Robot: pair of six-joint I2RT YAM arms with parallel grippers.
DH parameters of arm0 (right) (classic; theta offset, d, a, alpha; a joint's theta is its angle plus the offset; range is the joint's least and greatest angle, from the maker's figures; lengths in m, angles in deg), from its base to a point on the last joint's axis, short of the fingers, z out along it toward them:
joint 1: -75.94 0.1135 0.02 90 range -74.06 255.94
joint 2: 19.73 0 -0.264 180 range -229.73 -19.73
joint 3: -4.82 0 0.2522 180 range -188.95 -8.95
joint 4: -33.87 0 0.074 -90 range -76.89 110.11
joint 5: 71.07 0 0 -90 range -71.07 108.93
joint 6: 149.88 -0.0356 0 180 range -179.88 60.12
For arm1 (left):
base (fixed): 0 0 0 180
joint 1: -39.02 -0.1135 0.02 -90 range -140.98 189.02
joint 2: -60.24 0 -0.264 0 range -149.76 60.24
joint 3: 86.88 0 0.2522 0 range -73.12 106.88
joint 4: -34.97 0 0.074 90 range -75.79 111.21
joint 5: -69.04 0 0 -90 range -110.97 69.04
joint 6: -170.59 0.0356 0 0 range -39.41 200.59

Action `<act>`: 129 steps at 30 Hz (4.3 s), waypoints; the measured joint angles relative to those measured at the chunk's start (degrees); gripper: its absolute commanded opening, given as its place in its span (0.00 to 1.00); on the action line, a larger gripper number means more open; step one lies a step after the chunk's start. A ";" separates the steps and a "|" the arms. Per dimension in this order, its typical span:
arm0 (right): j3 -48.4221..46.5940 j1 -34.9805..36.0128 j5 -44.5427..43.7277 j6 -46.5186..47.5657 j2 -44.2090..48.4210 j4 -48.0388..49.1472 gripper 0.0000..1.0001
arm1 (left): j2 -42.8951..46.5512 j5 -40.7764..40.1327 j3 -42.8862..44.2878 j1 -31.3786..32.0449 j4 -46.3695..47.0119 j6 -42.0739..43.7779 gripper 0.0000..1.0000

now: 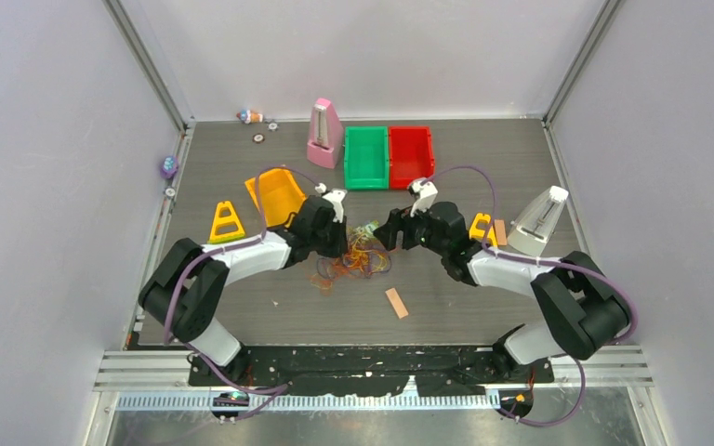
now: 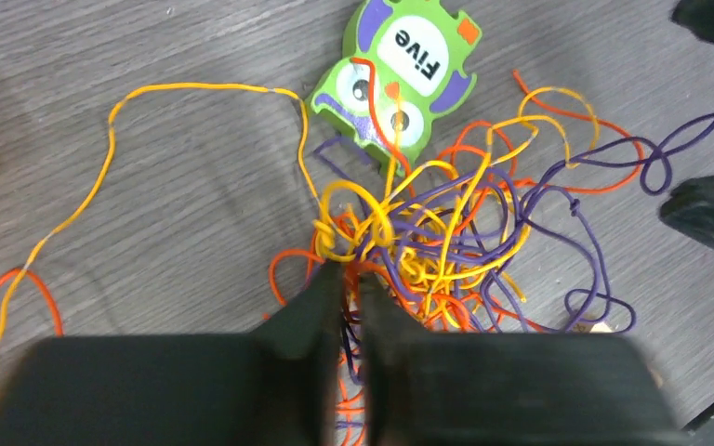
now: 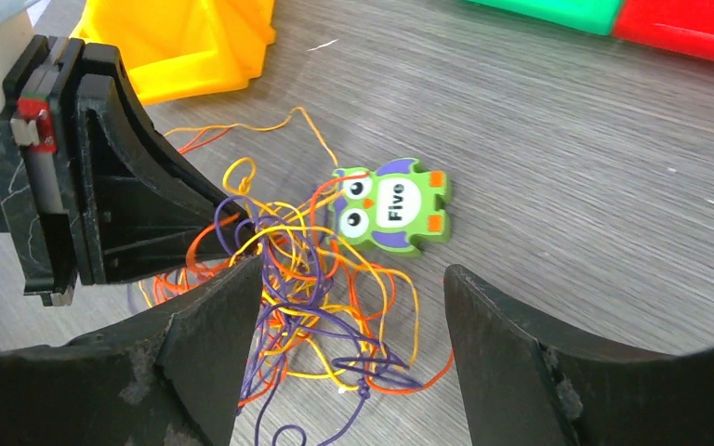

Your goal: Untangle the cables

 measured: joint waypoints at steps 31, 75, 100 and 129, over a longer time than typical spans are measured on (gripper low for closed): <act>-16.00 9.27 8.57 6.82 -16.24 -15.54 0.68 | 13.62 12.41 -14.84 -8.31 16.41 -4.17 0.00; -3.52 -1.20 12.28 -6.32 -8.20 1.99 0.05 | 9.33 6.45 -6.05 -0.15 6.64 6.71 0.98; -3.58 -1.64 14.69 -7.45 -9.16 2.34 0.06 | -2.25 3.30 2.95 0.48 0.74 3.85 0.00; 5.62 -7.82 -39.80 -23.98 14.45 -18.67 0.05 | 21.99 -26.80 -12.76 -6.54 0.39 -7.61 0.00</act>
